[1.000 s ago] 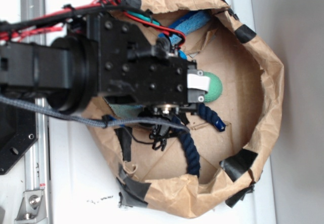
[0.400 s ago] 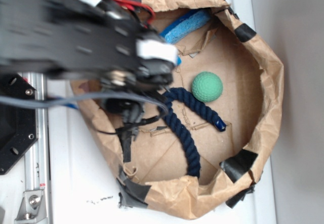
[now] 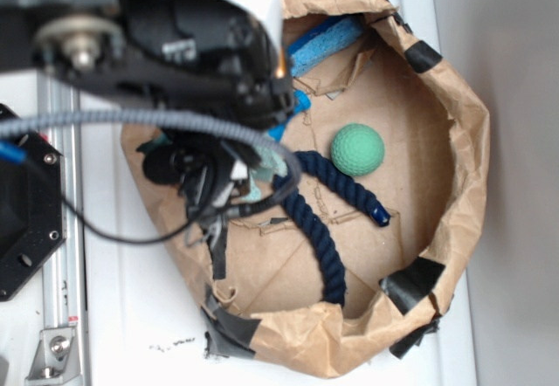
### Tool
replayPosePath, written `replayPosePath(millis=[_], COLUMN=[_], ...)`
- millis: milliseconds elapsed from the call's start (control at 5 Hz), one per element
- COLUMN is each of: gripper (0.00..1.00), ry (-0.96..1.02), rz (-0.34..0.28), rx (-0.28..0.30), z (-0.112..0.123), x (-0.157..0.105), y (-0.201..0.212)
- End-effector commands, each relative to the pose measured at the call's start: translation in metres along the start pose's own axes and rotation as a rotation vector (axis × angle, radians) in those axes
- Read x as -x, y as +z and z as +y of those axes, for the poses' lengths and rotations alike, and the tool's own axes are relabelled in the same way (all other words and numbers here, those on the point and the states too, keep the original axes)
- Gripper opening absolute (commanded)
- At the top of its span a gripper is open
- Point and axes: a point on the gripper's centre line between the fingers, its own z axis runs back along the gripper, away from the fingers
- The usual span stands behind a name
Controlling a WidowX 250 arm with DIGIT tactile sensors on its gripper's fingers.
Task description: Grab the blue cloth.
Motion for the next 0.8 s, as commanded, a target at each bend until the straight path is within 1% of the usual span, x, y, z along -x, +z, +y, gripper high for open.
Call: replayPosePath(millis=[0, 200, 400, 600], gripper=[0.00, 0.00, 0.00, 0.00], ry=[-0.023, -0.062, -0.045, -0.038], rz=[-0.052, -0.065, -0.001, 0.026], rx=[0.002, -0.008, -0.001, -0.031], z=[-0.001, -0.009, -0.012, -0.013], x=[-0.010, -0.013, -0.023, -0.026], y=[0.015, 0.024, 0.032, 0.023])
